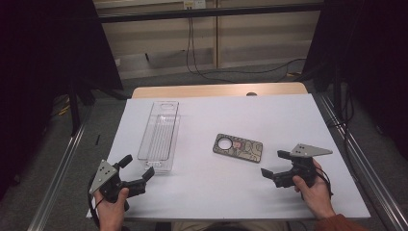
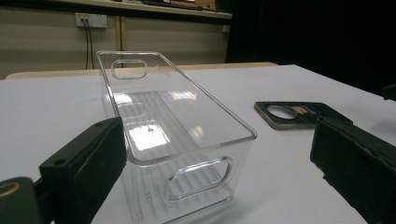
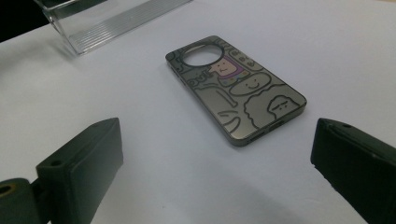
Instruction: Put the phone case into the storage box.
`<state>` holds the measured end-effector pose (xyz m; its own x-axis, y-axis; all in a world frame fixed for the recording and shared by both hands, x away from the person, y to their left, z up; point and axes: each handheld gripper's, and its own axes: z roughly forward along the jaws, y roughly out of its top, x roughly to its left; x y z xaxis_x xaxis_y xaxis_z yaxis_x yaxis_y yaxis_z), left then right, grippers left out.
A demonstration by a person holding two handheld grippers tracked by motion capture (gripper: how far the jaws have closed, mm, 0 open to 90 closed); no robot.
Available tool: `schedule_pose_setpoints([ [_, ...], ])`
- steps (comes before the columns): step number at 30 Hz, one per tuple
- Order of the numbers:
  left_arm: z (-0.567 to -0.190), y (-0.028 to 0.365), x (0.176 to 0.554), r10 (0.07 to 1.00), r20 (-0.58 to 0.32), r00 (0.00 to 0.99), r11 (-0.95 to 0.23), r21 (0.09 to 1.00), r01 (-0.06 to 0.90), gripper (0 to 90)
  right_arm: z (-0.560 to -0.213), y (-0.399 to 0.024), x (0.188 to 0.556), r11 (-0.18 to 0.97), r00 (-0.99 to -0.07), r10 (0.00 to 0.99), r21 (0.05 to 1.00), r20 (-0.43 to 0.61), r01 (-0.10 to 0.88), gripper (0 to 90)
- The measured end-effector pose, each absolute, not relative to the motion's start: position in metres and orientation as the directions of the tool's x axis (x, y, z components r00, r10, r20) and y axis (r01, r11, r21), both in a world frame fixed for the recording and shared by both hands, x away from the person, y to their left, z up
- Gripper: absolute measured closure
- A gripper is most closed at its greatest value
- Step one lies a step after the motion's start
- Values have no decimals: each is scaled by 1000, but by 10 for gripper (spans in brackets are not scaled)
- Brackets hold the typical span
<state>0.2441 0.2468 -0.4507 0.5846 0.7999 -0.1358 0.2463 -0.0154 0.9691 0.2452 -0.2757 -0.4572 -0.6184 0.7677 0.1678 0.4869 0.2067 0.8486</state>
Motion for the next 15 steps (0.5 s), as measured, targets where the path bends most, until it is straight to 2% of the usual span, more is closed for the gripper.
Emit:
schedule_pose_setpoints([
  [3, -451, 247, 244, 801, -135, 583, -17, 969, 247, 37, -455, -272, 251, 250, -642, 745, 814, 184, 524, 17],
  [8, -451, 248, 244, 804, -125, 581, -31, 967, 251, 37, -450, -261, 260, 308, -659, 740, 800, 139, 515, 16],
  [15, -451, 248, 244, 802, -128, 584, -30, 967, 253, 38, -447, -246, 276, 359, -693, 708, 775, 136, 520, 23],
])
